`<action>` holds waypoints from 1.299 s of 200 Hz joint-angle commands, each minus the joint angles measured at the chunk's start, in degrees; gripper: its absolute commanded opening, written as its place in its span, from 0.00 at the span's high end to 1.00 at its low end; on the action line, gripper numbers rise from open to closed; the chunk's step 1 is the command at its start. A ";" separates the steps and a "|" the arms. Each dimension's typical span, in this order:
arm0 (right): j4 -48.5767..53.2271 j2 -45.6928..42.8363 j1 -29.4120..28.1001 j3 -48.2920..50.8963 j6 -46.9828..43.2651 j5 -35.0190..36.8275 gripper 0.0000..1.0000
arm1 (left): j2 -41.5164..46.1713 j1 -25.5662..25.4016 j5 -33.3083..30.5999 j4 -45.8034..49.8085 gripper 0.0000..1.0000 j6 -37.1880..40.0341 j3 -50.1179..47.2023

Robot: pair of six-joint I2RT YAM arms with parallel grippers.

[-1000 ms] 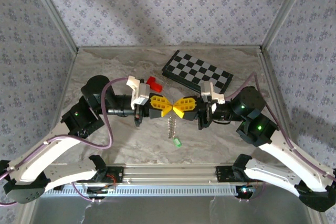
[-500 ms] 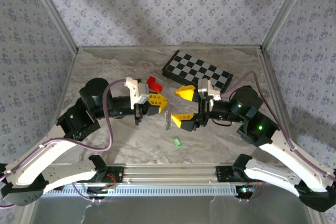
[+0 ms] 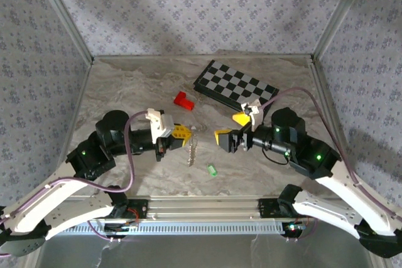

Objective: Put the keys on the keyring

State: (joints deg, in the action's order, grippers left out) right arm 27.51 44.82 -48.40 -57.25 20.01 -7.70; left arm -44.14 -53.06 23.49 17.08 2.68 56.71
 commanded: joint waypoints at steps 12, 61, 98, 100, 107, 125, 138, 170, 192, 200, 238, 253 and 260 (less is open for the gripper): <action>12.17 2.23 2.58 5.58 9.24 2.08 0.02 | 1.81 -0.29 -0.20 -5.04 1.00 -3.86 -3.45; 12.29 9.53 3.90 10.94 13.74 -3.79 0.03 | 4.18 -0.36 -1.12 -5.39 1.00 -7.34 -7.12; 12.06 19.92 3.61 8.38 11.56 -3.67 0.05 | 6.78 -0.29 -0.99 -1.87 1.00 -8.97 -7.94; 12.09 20.28 3.54 8.14 11.48 -3.69 0.05 | 6.83 -0.29 -0.99 -1.52 1.00 -9.00 -7.93; 12.05 22.58 3.38 7.52 10.79 -3.88 0.06 | 7.03 -0.29 -1.14 -0.54 1.00 -8.90 -7.63; 12.28 27.85 2.48 5.07 9.86 -3.51 0.09 | 7.70 -0.34 -1.25 0.49 1.00 -9.44 -7.88; 12.62 31.49 1.39 2.81 9.22 -2.96 0.11 | 8.16 -0.27 -1.47 0.09 1.00 -10.41 -8.58; 14.61 39.55 -2.53 -2.24 7.03 -0.80 0.17 | 9.70 -0.30 -1.41 -1.86 1.00 -13.07 -10.93; 14.39 42.68 -4.62 -3.64 5.52 -0.24 0.22 | 11.03 -0.29 -1.89 -2.06 1.00 -13.67 -11.72; 13.53 43.19 -4.92 -3.65 5.63 -0.73 0.25 | 11.31 -0.29 -2.16 -1.55 1.00 -13.55 -11.68; 10.97 46.00 -5.20 -3.31 6.11 -2.31 0.36 | 11.60 -0.29 -2.37 0.06 1.00 -12.96 -10.94; 10.43 47.31 -5.30 -3.43 5.90 -2.45 0.39 | 11.61 -0.29 -2.30 0.06 1.00 -12.98 -11.00; 10.27 47.86 -5.38 -3.52 5.79 -2.49 0.40 | 11.55 -0.30 -2.29 -0.11 1.00 -13.06 -11.09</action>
State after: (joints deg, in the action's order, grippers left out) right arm 38.35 90.67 -53.36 -59.42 26.35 -9.85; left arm -33.10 -53.06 21.37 18.24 -9.76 44.40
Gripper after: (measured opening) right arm 0.616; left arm 0.045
